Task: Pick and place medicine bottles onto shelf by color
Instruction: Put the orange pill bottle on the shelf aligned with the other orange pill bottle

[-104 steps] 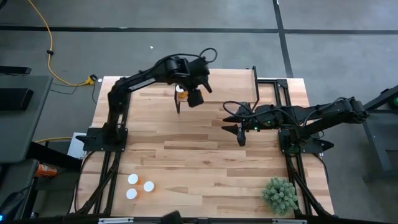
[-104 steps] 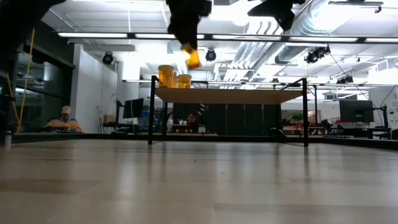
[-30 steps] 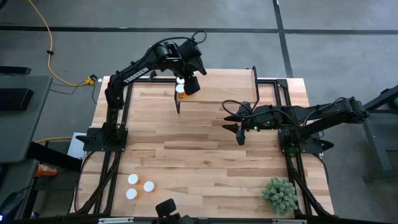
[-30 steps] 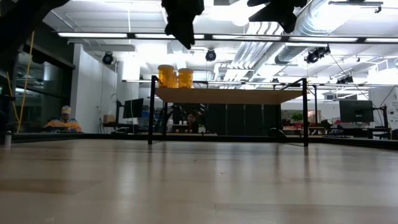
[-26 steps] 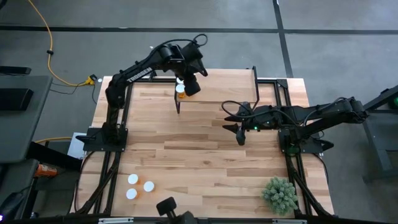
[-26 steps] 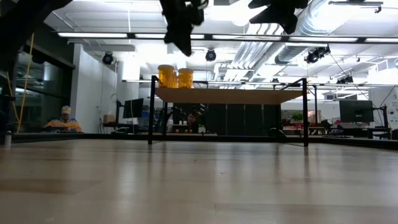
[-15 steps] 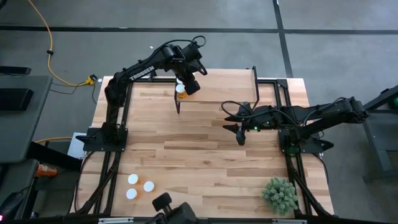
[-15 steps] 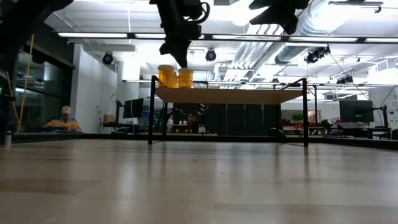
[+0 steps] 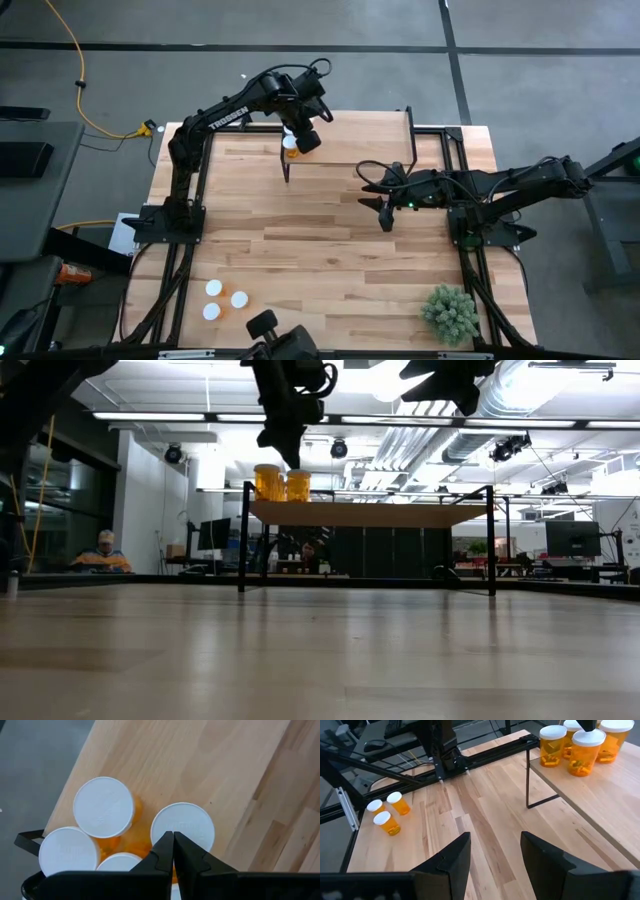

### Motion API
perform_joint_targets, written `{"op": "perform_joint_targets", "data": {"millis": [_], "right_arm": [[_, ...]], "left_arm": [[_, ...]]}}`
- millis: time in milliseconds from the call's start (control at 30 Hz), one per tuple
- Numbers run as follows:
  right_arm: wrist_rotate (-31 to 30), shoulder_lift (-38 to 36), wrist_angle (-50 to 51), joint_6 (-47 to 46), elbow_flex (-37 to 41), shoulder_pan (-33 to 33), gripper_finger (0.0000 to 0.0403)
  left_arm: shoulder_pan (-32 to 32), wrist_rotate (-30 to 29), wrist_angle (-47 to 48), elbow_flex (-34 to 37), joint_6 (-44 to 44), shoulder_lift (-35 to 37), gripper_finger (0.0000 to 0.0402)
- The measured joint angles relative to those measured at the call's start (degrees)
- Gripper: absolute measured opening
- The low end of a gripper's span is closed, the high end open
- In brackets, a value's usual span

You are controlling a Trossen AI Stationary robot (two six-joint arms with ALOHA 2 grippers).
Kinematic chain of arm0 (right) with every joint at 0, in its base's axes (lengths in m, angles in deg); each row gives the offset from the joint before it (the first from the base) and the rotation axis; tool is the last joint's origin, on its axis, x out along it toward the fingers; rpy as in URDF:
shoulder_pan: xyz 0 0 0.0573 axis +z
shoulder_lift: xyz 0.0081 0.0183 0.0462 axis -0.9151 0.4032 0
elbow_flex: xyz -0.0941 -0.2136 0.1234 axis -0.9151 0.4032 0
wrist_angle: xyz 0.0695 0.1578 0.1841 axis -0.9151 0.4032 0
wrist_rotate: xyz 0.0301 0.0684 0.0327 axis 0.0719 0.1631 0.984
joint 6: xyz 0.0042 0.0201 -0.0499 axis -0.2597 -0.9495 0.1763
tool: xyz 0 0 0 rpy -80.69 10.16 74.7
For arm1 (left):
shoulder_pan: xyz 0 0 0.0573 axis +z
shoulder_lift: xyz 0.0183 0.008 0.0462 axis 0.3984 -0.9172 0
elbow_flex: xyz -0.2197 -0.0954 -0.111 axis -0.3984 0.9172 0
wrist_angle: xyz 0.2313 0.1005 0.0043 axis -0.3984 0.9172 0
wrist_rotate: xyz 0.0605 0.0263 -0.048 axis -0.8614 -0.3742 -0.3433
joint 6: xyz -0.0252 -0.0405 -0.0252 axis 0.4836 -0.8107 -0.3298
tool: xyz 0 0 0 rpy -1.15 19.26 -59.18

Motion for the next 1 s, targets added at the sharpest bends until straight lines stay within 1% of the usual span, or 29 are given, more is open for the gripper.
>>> {"op": "perform_joint_targets", "data": {"millis": [233,500,700,800,1000], "right_arm": [[0.0,0.0,0.0,0.0,0.0,0.0,0.0163],[0.0,0.0,0.0,-1.5,0.0,0.0,0.0163],[0.0,0.0,0.0,-1.5,0.0,0.0,0.0163],[0.0,0.0,0.0,-1.3,0.0,0.0,0.0163],[0.0,0.0,0.0,-1.4,0.0,0.0,0.0163]], "left_arm": [[-0.3,1.7,0.2,-0.1,0.1,-1.0,0.0],[-0.6,1.7,-1.9,-0.2,0.0,-1.6,0.0],[-0.5,1.5,-1.7,-0.2,0.0,-1.6,0.0],[-0.5,1.5,-1.0,-1.3,0.0,-1.8,0.0],[-0.6,1.7,-0.9,-5.8,0.0,-1.8,0.0]]}}
